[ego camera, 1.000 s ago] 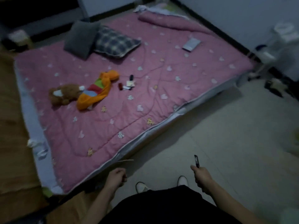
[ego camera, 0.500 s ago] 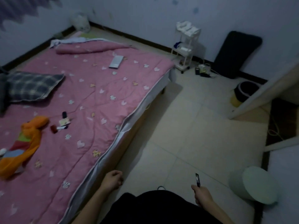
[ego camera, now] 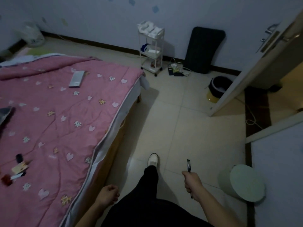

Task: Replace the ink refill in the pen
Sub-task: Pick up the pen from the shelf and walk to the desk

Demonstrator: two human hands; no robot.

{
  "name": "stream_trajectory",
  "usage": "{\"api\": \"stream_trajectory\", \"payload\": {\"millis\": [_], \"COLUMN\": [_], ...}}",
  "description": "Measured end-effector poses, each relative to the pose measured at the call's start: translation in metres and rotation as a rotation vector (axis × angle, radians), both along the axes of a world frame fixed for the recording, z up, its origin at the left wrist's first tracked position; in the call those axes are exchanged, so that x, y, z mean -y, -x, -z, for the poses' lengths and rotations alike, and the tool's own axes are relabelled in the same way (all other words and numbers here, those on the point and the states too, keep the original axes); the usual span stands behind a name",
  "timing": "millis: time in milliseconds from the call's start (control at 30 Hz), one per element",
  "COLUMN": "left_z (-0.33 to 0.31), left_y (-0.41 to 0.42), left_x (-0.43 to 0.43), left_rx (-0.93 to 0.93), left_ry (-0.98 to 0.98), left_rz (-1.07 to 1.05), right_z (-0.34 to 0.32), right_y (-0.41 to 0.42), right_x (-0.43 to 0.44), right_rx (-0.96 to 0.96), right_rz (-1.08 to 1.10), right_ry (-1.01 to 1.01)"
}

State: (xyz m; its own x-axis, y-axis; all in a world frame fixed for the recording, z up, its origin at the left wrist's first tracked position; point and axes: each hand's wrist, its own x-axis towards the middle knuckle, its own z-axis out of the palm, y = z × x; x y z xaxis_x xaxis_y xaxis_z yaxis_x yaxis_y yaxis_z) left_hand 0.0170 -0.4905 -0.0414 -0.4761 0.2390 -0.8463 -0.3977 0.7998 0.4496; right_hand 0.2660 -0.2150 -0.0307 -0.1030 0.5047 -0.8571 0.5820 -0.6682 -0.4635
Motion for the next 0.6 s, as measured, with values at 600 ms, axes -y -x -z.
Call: {"api": "stream_trajectory", "payload": {"millis": [600], "left_z": [-0.033], "left_y": [0.183], "left_x": [-0.380], "left_rx": [-0.021], "left_ry": [-0.130], "left_rz": [0.114], "right_z": [-0.002], "right_y": [0.090], "right_x": [-0.238], "right_rx": [0.246], "right_rz": [0.060], "right_ry": [-0.103]}}
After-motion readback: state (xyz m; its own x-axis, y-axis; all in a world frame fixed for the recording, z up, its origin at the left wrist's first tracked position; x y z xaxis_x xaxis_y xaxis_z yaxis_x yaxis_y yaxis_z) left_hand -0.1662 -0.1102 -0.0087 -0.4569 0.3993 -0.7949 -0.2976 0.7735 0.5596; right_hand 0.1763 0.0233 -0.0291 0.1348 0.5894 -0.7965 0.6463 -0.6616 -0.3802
